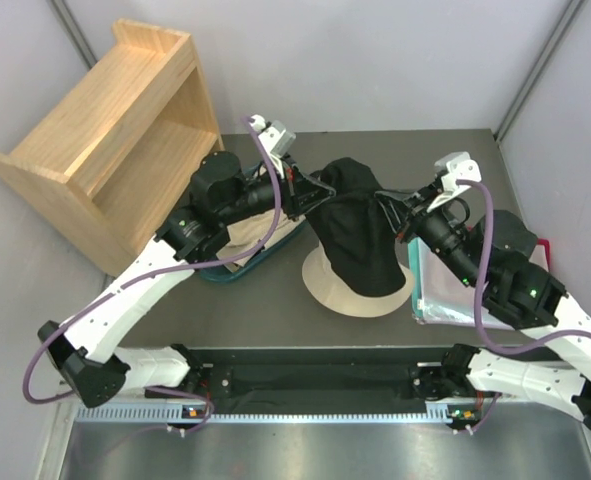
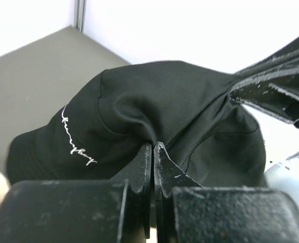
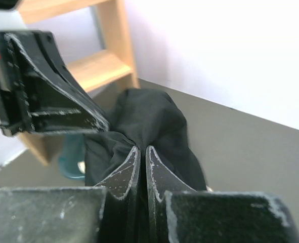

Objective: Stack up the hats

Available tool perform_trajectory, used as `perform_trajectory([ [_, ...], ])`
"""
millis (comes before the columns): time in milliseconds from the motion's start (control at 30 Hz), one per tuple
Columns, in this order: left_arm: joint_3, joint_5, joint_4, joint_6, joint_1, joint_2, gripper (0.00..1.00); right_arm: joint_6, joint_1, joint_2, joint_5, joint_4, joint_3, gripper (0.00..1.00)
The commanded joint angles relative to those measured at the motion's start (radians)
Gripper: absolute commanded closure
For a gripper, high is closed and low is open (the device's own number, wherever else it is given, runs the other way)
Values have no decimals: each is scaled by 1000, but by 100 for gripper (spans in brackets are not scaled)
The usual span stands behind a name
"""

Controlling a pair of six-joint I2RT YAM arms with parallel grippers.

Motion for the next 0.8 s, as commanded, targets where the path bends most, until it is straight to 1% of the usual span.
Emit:
perform_trajectory([
  [0, 50, -17, 52, 24, 1, 48, 100, -86, 2, -75, 185, 14, 71, 100],
  [133, 1, -25, 75, 16, 0, 57, 100, -76, 2, -92, 240, -3, 18, 100],
  [300, -42, 18, 98, -16, 0, 83, 100, -71, 2, -81, 304, -26, -30, 100],
  [433, -85, -8, 98, 1, -2, 74, 100, -73, 2, -89, 312, -32, -58, 100],
  [600, -94, 7, 96, -1, 0, 106, 100, -73, 2, -98, 340, -55, -67, 100],
  [767, -126, -52, 86, 2, 0, 92, 100, -27, 2, -93, 338, -78, -94, 100],
])
